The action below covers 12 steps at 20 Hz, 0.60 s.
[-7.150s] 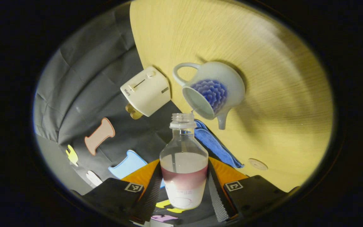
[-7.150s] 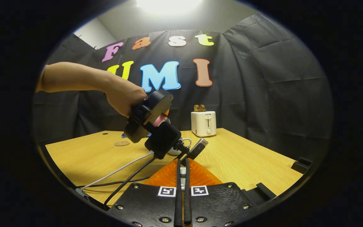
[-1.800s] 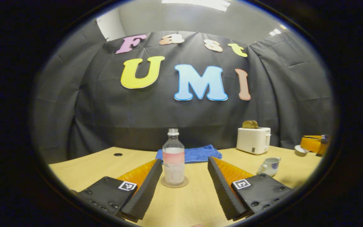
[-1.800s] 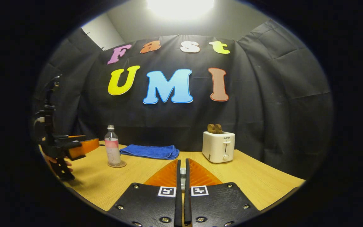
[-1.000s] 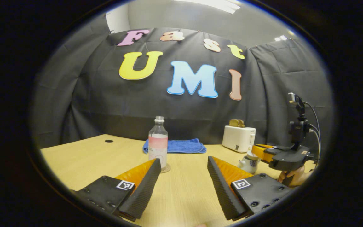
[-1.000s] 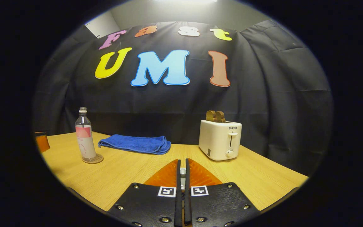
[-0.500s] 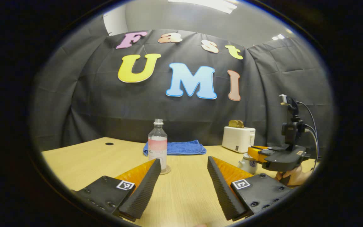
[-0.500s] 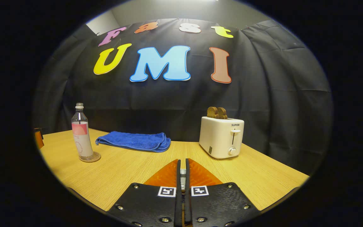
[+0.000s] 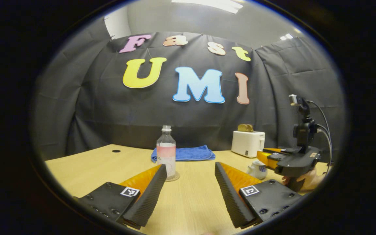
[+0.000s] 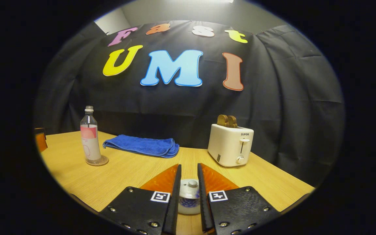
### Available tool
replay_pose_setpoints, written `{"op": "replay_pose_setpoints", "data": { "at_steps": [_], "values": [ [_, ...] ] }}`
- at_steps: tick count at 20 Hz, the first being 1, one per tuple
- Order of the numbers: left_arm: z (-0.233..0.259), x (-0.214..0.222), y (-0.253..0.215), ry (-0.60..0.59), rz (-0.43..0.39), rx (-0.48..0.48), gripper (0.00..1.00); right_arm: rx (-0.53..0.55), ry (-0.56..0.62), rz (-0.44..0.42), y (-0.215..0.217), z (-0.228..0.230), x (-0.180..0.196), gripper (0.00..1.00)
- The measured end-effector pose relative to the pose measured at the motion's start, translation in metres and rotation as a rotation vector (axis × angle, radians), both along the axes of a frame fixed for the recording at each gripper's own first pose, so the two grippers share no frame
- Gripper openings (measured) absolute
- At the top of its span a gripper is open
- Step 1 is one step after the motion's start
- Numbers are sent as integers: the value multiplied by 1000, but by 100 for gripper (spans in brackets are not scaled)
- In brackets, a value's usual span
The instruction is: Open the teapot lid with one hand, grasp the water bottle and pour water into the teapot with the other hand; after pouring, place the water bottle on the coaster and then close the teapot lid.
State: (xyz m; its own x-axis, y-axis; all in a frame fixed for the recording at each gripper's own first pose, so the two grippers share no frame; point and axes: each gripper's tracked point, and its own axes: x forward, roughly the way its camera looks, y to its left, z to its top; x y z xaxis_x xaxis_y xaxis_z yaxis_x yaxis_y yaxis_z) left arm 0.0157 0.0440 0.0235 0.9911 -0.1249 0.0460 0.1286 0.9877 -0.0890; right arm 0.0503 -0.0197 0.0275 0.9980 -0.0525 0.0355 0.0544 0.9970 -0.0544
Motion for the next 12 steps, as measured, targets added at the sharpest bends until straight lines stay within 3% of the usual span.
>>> {"op": "replay_pose_setpoints", "data": {
  "at_steps": [3,4,6,7,12],
  "values": [
    [-3,-2,1,5,10,-6,100,12,-7,29,14,8,-37,33],
    [-3,-5,0,5,10,-4,100,16,-9,44,22,10,-59,50],
    [-3,-11,-6,-3,6,8,100,0,-20,41,29,10,-86,60],
    [-2,-14,-9,-8,6,15,100,-4,-28,34,31,10,-97,74],
    [-7,-25,-38,-7,-21,18,100,49,-49,27,48,4,-128,76]
  ]
}}
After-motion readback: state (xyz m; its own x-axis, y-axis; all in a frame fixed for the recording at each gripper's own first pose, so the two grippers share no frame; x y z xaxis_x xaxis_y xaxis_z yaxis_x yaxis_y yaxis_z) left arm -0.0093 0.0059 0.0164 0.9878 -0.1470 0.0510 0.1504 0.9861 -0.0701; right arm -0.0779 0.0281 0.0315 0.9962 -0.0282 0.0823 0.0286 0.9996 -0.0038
